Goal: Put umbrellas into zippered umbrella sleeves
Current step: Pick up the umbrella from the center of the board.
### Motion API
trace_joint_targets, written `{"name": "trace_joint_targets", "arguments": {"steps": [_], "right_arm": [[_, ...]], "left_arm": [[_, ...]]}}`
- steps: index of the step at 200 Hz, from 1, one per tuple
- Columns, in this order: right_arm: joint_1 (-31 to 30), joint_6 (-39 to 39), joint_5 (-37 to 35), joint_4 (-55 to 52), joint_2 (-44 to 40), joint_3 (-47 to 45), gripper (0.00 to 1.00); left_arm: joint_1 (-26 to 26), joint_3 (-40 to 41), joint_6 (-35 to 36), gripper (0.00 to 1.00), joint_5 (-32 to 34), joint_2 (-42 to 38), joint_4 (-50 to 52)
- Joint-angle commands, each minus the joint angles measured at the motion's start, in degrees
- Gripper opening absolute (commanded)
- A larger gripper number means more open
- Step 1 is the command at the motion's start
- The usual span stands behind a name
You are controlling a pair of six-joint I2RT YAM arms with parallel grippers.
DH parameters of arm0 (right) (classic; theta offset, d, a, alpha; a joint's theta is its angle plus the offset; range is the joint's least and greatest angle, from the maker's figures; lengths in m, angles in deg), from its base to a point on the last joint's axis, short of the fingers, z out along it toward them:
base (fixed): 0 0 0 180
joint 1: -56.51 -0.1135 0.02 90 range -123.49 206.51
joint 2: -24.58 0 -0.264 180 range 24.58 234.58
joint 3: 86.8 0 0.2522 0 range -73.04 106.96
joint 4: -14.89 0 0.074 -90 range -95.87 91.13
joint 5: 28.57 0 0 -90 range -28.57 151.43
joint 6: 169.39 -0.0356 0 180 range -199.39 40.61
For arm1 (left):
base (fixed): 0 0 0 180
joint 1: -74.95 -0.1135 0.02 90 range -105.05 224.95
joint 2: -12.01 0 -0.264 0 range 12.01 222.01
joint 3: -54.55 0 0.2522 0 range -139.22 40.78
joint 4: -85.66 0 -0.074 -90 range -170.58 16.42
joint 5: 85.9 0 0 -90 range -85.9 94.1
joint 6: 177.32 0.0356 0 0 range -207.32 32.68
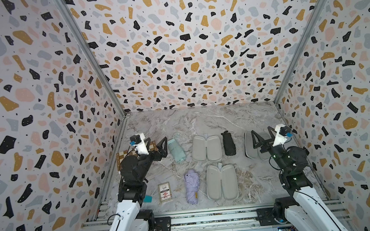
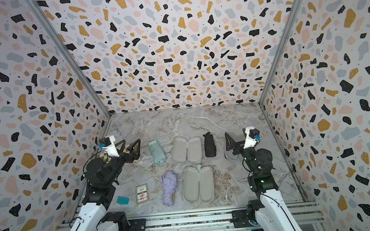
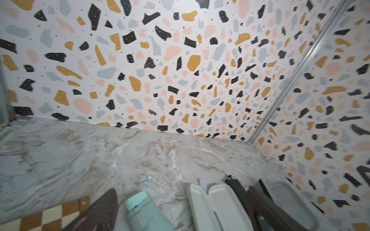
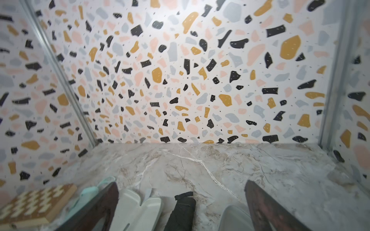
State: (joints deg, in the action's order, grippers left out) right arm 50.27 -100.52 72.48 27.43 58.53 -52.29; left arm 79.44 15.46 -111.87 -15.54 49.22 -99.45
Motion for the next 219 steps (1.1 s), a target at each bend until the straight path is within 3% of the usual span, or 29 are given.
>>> {"name": "trace_joint_targets", "arguments": {"steps": [1,19,36,68,82,101,119,164,171,189,219], "right_arm": [[0.36,-14.61,-2.18,-10.24,-4.31,2.18,1.00],[0.38,-7.34,8.20,-10.92,-5.68,3.25,1.00],[-0.03,-11.48,5.59,-13.45,-7.30,2.59,1.00],[-0.17,-9.99,15.26,-10.91,-5.56,2.29,1.00],[-1.10,-9.74,17.85,-12.22,-2.72,3.51,1.00],[-4.83,-8.05,16.64,-14.84,0.40,4.97,1.00],[-10.64,-6.87,11.43,-16.06,1.95,5.22,1.00],[-26.51,-4.39,-9.22,-23.75,8.07,7.85,1.00],[-27.45,-4.45,-10.41,-24.16,8.49,7.75,1.00],[-28.16,-4.84,-10.36,-24.41,8.40,6.16,1.00],[-28.29,-6.39,-9.19,-24.18,5.26,2.75,1.00]], "left_arm": [[-0.19,-0.91,-9.20,0.99,-11.28,-2.34,-1.84],[-0.18,-1.43,-13.97,0.99,-12.08,-2.08,1.13],[-0.18,-0.69,-15.54,0.99,-14.28,-0.71,0.86],[-0.20,3.58,-23.65,0.99,-18.83,2.45,-6.34],[0.18,0.40,-20.19,0.99,-18.53,3.05,2.51],[3.81,-5.11,-13.25,0.99,-7.29,0.92,23.85],[10.07,-6.49,-13.32,0.99,5.94,-1.35,34.67],[27.50,-7.07,-16.61,0.97,20.59,4.30,43.45],[31.01,-6.76,-17.42,0.93,22.91,6.37,43.49],[39.91,-7.71,-19.45,0.94,30.26,12.09,48.36],[47.10,-8.58,-22.58,0.94,33.98,16.20,51.80]]}}
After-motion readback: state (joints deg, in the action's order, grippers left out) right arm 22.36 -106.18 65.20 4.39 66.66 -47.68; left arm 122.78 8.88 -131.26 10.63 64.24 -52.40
